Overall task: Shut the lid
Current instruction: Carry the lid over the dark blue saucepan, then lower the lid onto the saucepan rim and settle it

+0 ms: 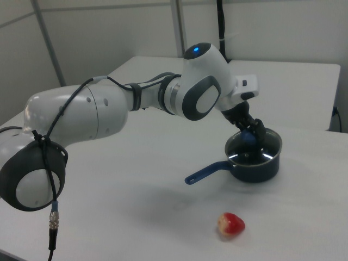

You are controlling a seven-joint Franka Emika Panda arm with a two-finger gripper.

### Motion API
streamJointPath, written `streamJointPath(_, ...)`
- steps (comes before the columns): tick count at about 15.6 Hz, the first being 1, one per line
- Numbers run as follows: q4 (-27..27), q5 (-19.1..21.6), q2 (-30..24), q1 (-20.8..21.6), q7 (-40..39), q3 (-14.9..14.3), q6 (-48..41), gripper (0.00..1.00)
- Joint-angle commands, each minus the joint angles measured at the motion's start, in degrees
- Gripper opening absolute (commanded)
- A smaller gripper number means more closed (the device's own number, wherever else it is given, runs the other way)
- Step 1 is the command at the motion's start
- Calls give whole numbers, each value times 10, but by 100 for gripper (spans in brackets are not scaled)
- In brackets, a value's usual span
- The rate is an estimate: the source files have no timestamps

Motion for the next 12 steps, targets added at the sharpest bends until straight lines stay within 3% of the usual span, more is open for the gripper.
streamJointPath(1, 17, 1, 12, 9, 13, -13, 2, 0)
streamJointPath(12, 31, 2, 10, 8, 13, -9, 6, 0)
